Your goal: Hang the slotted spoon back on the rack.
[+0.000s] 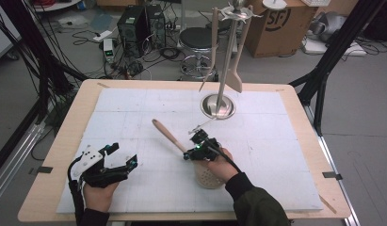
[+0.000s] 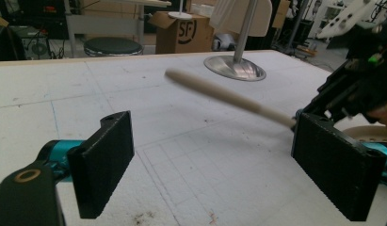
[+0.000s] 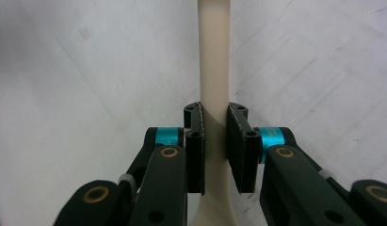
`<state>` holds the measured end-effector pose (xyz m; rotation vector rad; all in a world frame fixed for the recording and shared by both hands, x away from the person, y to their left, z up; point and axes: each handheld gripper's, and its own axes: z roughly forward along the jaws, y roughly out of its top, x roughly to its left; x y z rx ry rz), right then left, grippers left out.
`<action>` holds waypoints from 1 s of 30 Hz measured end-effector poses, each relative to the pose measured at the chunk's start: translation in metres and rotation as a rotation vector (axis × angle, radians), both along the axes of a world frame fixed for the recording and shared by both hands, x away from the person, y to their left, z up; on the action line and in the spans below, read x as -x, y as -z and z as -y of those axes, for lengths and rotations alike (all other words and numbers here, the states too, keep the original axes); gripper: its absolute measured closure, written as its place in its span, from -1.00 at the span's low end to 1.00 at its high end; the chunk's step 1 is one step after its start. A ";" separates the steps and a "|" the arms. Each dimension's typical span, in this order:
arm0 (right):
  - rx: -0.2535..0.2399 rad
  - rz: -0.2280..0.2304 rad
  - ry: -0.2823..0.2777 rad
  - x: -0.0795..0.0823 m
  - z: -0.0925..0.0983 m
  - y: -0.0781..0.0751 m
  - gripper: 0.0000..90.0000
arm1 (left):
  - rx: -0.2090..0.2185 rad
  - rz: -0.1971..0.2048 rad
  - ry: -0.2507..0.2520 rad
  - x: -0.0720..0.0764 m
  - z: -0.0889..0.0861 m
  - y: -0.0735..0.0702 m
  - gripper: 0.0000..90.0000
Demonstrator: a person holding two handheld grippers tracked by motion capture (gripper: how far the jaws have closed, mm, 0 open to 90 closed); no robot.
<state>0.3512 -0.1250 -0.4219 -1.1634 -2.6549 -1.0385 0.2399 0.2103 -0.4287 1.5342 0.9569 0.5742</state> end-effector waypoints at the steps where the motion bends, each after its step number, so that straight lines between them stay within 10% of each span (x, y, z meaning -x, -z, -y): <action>1: -0.050 0.004 0.021 -0.002 0.008 -0.002 0.75 | -0.002 -0.001 0.003 0.000 0.000 0.000 -0.68; 14: -0.409 0.236 0.141 -0.001 0.069 -0.038 0.75 | -0.008 -0.002 0.007 0.000 0.002 0.000 -0.69; 30: -0.629 0.520 0.331 0.006 0.099 -0.046 0.75 | -0.013 -0.005 0.003 0.000 0.002 0.001 -0.69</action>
